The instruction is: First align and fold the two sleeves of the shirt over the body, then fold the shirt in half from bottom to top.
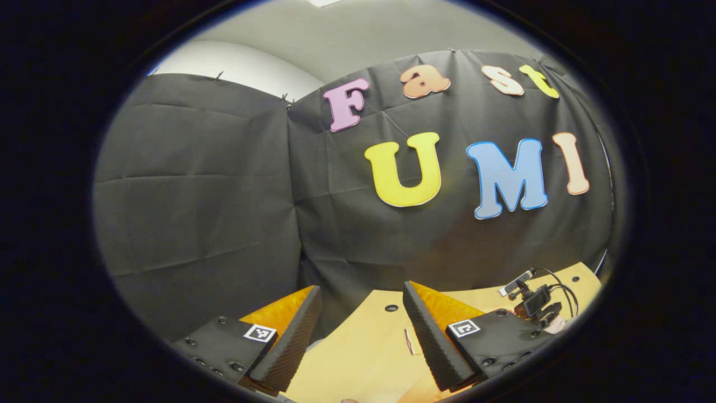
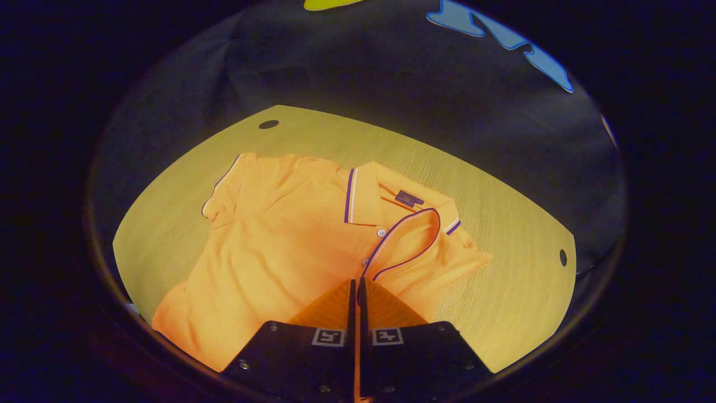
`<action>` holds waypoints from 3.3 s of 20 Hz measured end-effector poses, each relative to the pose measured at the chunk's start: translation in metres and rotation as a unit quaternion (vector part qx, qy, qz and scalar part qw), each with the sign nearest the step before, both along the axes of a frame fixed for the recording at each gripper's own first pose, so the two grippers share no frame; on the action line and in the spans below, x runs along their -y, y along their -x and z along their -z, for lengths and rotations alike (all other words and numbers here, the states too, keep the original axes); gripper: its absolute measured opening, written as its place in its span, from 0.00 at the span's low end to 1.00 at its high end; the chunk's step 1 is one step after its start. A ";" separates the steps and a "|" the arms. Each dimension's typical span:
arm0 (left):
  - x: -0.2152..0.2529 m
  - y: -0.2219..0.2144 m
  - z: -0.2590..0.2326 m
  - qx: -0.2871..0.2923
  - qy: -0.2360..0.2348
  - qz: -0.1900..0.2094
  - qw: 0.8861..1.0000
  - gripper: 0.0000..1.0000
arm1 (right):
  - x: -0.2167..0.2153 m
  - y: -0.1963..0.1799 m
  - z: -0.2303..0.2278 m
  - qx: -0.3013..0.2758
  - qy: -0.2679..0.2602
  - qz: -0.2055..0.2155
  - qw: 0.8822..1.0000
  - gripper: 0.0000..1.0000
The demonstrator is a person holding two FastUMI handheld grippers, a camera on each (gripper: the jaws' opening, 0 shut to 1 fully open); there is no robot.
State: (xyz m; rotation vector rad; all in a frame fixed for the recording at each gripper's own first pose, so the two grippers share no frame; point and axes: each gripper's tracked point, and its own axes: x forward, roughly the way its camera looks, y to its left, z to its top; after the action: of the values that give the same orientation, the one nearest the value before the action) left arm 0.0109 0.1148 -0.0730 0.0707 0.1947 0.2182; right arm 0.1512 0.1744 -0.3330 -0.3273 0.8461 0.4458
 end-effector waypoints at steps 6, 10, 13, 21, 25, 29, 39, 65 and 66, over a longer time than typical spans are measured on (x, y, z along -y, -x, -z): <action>0.015 -0.014 0.024 -0.015 0.008 0.025 1.000 0.96 | 0.010 0.000 -0.031 0.022 -0.033 0.026 0.999 0.53; 0.037 -0.038 0.064 -0.040 0.033 0.065 0.997 1.00 | 0.019 0.007 -0.065 0.047 -0.065 0.049 0.996 0.53; 0.053 -0.062 0.104 -0.061 0.039 0.096 0.993 1.00 | 0.029 0.019 -0.100 0.072 -0.089 0.065 0.991 0.53; 0.075 -0.141 0.230 -0.142 0.050 0.155 0.976 0.97 | 0.068 0.063 -0.197 0.134 -0.152 0.119 0.972 0.53; 0.091 -0.164 0.302 -0.189 0.046 0.175 0.965 1.00 | 0.092 0.087 -0.235 0.161 -0.155 0.145 0.964 0.53; 0.095 -0.177 0.368 -0.239 0.047 0.175 0.954 0.97 | 0.115 0.106 -0.254 0.182 -0.148 0.178 0.956 0.52; 0.093 -0.176 0.463 -0.317 0.064 0.156 0.933 1.00 | 0.164 0.140 -0.244 0.175 -0.106 0.242 0.948 0.53; 0.185 -0.194 0.393 -0.266 -0.006 0.208 0.941 0.06 | 0.240 0.178 -0.224 0.152 -0.120 0.326 0.925 0.53; 0.202 -0.193 0.386 -0.261 -0.005 0.222 0.939 0.06 | 0.243 0.180 -0.224 0.152 -0.121 0.327 0.925 0.53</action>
State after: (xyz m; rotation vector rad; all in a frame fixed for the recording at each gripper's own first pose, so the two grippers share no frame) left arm 0.2035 -0.0869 -0.4590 0.1800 0.6992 -0.2581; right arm -0.0286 -0.0684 -0.1091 0.1236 0.5411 -0.1294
